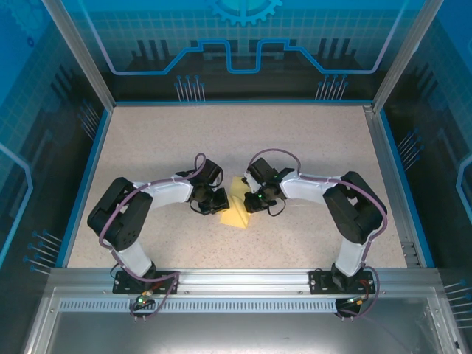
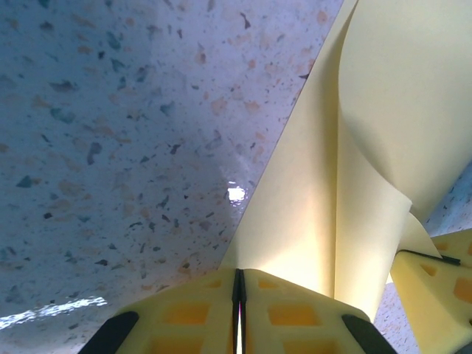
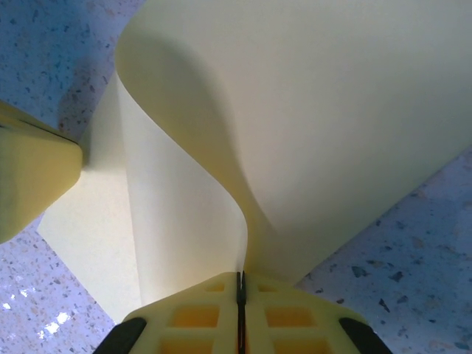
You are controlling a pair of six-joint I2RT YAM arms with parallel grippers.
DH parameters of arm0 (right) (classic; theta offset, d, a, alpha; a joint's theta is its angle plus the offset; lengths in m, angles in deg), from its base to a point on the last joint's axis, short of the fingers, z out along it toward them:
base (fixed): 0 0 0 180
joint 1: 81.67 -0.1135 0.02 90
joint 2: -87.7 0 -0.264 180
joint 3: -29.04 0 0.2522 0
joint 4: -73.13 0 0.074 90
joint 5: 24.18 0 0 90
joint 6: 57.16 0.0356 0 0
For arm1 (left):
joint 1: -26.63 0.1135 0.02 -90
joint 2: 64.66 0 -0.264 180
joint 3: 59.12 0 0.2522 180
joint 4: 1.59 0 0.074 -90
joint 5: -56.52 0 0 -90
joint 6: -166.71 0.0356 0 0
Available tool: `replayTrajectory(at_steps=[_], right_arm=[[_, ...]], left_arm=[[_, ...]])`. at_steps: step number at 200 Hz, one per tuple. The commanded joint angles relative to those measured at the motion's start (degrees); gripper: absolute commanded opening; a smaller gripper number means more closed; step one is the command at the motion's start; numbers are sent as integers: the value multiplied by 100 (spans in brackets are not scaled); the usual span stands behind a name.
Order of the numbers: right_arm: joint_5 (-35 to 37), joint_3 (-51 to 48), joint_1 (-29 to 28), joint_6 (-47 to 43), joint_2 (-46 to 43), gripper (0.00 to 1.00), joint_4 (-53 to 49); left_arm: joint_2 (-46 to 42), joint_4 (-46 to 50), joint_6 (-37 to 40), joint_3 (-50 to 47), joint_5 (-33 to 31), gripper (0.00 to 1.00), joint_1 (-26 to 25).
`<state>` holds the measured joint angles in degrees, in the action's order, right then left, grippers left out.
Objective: Fold a paper plane with a square sheet of paper (pick it up from the middle)
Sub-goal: Fold the triangle a second time at the center of the table.
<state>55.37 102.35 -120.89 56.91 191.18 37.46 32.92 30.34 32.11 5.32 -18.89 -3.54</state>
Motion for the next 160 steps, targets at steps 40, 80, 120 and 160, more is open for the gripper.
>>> replayTrajectory(at_steps=[40,80,120,160], right_arm=[[40,189,-24,-96,115,9,-101],[-67,172,-21,-140,50,9,-37],[-109,130,-28,-167,-34,9,22],[-97,182,-24,-193,-9,9,-15]], left_arm=[[94,191,150,118,-77,11,-35],[102,192,145,109,-78,11,-40],[92,210,161,118,-89,11,-33],[94,217,162,118,-97,11,-41]])
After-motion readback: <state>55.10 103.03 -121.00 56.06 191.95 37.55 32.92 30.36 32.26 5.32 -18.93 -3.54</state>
